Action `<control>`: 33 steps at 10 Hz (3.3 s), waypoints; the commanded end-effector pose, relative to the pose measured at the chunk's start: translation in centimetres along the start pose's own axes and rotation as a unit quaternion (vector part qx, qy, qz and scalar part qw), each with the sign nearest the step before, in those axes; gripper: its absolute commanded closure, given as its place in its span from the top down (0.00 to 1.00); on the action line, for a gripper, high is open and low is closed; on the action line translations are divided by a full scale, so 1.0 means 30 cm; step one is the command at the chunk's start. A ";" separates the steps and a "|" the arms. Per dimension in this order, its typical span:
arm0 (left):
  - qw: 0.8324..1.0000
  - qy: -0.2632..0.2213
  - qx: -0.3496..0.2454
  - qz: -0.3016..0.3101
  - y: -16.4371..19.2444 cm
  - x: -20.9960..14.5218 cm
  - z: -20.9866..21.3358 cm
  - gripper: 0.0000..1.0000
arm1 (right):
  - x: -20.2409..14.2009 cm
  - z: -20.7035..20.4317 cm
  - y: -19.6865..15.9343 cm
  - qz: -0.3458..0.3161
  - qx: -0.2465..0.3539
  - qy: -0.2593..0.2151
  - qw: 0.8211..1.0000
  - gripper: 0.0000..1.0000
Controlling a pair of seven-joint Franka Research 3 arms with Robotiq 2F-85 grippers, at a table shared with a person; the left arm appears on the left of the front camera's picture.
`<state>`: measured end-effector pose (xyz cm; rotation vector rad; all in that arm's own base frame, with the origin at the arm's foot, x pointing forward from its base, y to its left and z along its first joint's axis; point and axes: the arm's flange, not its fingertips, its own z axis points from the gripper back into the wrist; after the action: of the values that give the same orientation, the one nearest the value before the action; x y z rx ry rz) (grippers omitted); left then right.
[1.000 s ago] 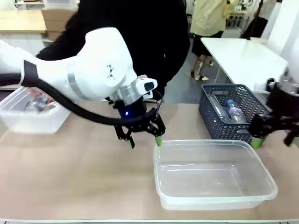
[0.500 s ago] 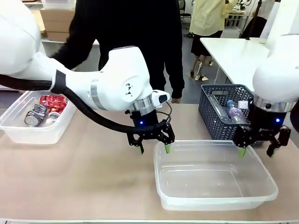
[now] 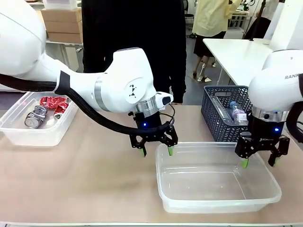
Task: Sort the waste into each basket.
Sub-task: Pick up the Organizing box on the right side of the table and lift it.
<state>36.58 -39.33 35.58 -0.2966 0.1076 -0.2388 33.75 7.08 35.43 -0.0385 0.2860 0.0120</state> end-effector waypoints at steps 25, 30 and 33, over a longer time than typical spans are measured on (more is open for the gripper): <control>0.976 -0.108 0.067 0.179 0.425 -0.230 0.666 0.00 | -0.043 0.467 0.338 0.017 -0.006 0.052 0.998 0.00; 0.977 -0.074 0.058 0.193 0.688 0.086 0.716 0.00 | 0.138 0.486 0.393 0.026 0.026 0.051 0.998 0.00; 0.983 -0.080 0.018 0.164 0.487 -0.085 0.677 0.00 | 0.132 0.510 0.557 0.047 0.079 0.034 0.995 0.00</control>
<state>41.29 -20.15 49.92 -0.2540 0.0244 0.0676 42.30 24.47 48.07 0.1405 0.3415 0.0725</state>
